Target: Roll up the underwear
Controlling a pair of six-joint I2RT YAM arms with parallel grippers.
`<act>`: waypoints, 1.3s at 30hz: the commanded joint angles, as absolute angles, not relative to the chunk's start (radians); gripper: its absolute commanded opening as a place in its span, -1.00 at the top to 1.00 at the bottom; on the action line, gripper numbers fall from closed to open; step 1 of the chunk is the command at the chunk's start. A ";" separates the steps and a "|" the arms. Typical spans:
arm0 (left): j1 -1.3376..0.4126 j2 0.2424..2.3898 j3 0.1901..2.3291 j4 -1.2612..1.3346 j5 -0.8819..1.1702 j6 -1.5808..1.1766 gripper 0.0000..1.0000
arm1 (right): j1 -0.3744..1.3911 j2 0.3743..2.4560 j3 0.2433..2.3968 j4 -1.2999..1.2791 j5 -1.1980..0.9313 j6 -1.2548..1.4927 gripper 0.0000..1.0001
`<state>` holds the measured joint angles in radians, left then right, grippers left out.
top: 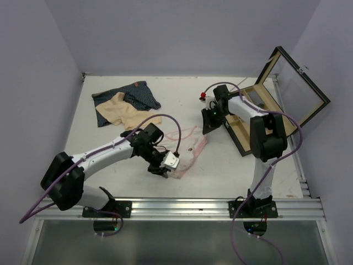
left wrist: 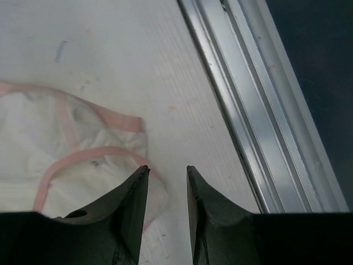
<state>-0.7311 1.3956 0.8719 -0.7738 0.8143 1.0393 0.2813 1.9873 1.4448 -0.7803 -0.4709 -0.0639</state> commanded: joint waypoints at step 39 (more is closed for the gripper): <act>-0.470 1.410 0.939 -0.404 0.818 0.375 0.37 | 0.457 2.233 1.637 -0.715 -0.669 -0.008 0.43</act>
<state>-0.5663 1.4502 0.8993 -0.4934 0.7597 0.5201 0.4179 2.1826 1.5520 -0.7452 -0.6739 -0.0231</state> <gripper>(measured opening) 0.314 0.278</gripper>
